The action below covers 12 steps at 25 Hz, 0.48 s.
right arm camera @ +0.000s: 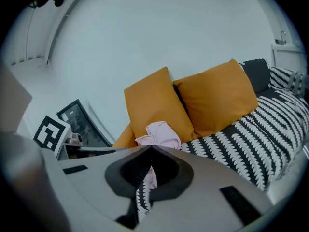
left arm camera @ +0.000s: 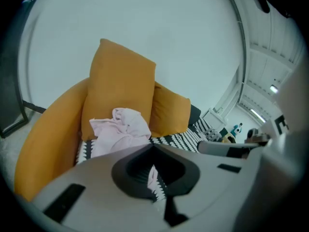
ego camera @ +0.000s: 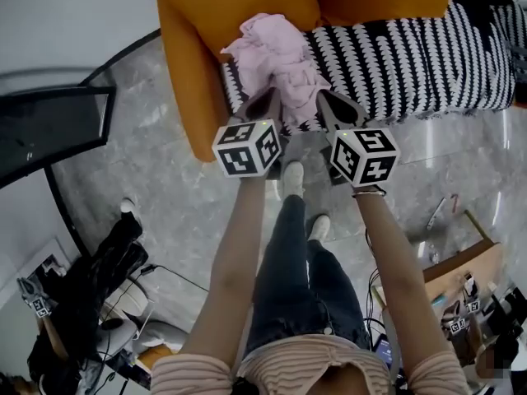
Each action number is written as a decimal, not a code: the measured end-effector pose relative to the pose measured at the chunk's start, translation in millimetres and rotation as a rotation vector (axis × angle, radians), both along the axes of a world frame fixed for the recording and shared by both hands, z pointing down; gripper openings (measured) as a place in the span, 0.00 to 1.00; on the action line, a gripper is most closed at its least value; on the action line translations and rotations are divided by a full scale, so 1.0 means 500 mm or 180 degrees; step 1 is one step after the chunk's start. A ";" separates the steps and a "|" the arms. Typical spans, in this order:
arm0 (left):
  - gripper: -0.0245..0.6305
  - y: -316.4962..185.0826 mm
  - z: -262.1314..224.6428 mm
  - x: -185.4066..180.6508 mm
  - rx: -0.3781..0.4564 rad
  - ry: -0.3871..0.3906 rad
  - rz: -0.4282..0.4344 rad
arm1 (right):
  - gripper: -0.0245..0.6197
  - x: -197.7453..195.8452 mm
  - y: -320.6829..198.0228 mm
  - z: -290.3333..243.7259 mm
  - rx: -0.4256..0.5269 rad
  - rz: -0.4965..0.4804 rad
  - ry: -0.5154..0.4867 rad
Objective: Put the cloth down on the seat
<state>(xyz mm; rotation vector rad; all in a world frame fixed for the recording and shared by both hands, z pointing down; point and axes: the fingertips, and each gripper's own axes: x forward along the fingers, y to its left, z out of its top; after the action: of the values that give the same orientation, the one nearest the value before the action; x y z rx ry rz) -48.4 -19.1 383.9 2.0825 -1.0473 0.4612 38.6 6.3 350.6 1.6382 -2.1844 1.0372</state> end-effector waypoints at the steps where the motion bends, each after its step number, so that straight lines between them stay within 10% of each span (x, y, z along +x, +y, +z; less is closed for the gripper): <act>1: 0.06 0.005 -0.018 -0.002 0.0037 0.0037 0.0016 | 0.05 0.002 0.002 -0.015 0.0039 0.0011 -0.0016; 12: 0.05 0.072 -0.217 -0.043 0.0559 0.0045 0.0099 | 0.05 0.002 0.065 -0.160 0.0432 0.0030 -0.0096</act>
<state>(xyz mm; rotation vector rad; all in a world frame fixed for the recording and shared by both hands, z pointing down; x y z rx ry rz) -69.8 17.0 275.6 2.2558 -1.0821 0.3807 39.6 39.0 270.6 1.7012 -2.3151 0.9407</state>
